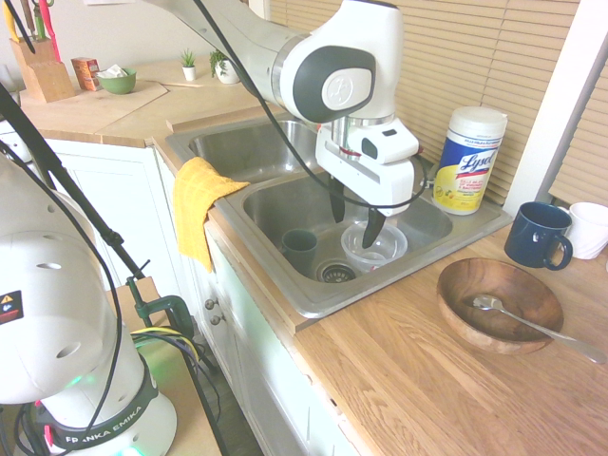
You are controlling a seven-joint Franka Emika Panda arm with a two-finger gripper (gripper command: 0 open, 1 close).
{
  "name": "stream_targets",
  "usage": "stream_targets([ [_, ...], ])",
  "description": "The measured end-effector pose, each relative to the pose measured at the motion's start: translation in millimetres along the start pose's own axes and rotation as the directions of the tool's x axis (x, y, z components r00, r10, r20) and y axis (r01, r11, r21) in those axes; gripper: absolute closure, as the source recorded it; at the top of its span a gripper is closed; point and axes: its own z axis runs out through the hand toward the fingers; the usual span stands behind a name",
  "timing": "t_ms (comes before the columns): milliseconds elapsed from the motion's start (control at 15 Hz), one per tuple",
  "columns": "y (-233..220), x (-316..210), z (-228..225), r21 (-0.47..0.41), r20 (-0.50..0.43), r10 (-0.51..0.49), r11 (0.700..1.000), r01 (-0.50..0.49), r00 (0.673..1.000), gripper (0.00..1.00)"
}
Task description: Put the spoon into the sink
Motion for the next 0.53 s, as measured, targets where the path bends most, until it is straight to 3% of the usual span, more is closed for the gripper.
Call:
stream_targets([
  [267,3.2,6.6,-2.2,0.052,-0.019,0.018,0.998,-0.017,1.0,0.0],
  [533,24.6,33.3,-37.1,0.213,-0.062,0.149,0.968,-0.133,0.987,0.0],
])
